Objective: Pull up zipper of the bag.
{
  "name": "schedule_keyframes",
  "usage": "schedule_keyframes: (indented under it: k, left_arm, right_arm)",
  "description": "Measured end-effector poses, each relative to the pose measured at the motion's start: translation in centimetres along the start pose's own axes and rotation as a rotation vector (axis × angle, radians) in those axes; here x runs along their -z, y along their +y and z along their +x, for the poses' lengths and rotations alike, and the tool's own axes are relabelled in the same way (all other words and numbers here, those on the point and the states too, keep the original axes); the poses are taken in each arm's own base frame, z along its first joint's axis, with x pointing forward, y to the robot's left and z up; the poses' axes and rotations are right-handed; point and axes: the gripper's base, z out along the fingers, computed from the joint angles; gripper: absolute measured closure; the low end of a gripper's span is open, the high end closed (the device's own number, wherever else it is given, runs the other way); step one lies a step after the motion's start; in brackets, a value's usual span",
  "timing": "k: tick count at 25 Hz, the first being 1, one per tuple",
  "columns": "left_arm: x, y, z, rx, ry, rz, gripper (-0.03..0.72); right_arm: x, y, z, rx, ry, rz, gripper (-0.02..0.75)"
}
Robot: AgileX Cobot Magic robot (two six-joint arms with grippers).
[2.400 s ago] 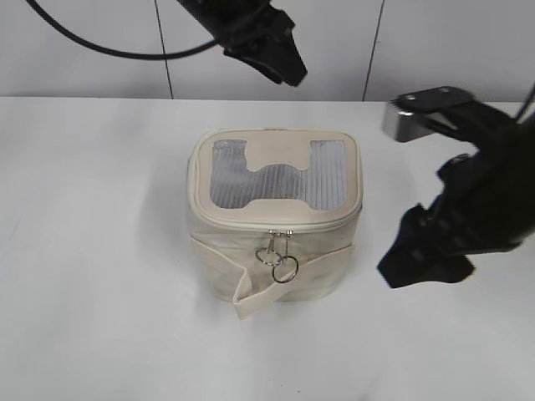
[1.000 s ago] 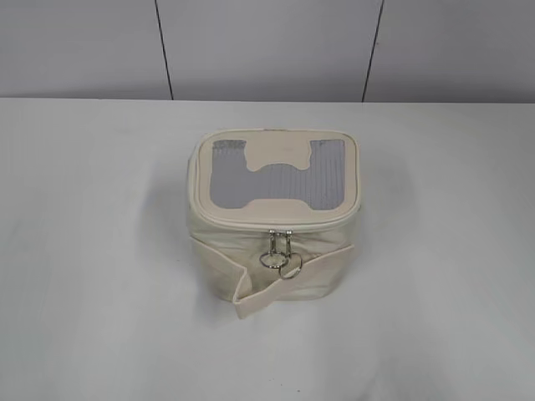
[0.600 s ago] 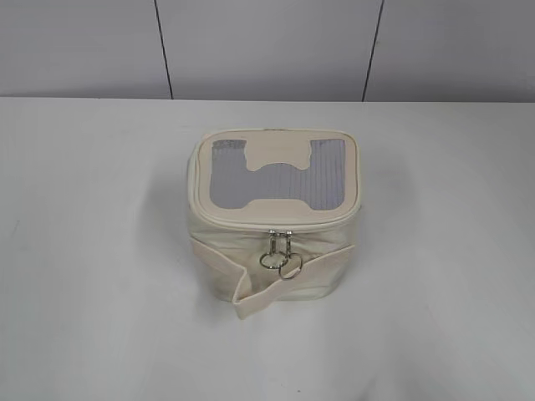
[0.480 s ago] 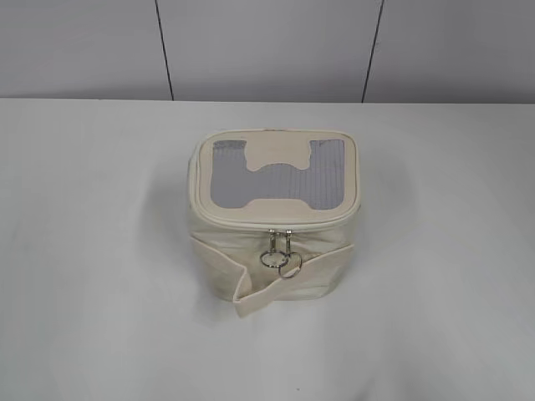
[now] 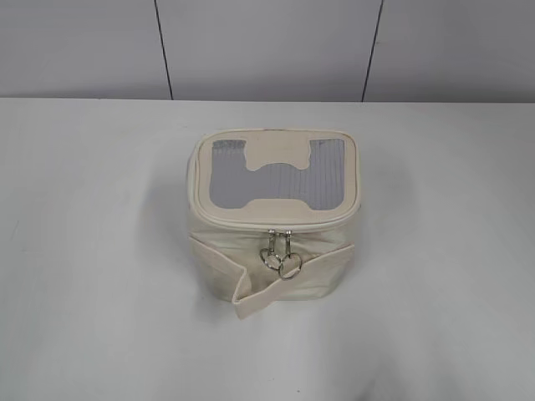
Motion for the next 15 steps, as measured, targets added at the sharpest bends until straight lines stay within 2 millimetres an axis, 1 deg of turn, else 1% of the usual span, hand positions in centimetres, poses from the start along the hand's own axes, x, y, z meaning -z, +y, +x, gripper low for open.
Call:
schedule_keyframes:
  k: [15]
  left_arm:
    - [-0.07, 0.00, 0.06, -0.001, 0.003, 0.002, 0.477]
  right_arm:
    - [-0.09, 0.00, 0.08, -0.002, 0.004, 0.000, 0.294]
